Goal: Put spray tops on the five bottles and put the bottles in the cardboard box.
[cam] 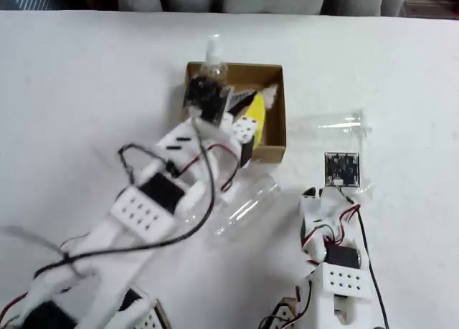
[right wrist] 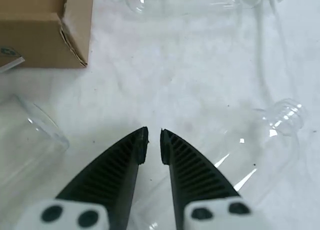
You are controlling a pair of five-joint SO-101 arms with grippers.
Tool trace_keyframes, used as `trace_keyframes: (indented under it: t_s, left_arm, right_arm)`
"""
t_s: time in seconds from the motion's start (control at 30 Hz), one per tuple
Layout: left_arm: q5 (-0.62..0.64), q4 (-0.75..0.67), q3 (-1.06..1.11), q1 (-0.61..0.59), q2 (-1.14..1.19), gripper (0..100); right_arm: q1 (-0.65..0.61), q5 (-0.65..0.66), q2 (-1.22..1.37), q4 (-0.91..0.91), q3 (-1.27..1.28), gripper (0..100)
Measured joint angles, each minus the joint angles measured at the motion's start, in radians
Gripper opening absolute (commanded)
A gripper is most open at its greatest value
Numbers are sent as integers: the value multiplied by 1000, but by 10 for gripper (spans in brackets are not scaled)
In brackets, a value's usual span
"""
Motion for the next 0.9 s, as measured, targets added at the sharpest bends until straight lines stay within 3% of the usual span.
trace_keyframes:
  t_s: [0.47, 0.9]
  left_arm:
    - [6, 0, -442, -97, 770, 22]
    - [6, 0, -697, -169, 1102, 22]
  right_arm:
    - [0, 0, 0, 0, 0, 16]
    - [0, 0, 0, 0, 0, 16]
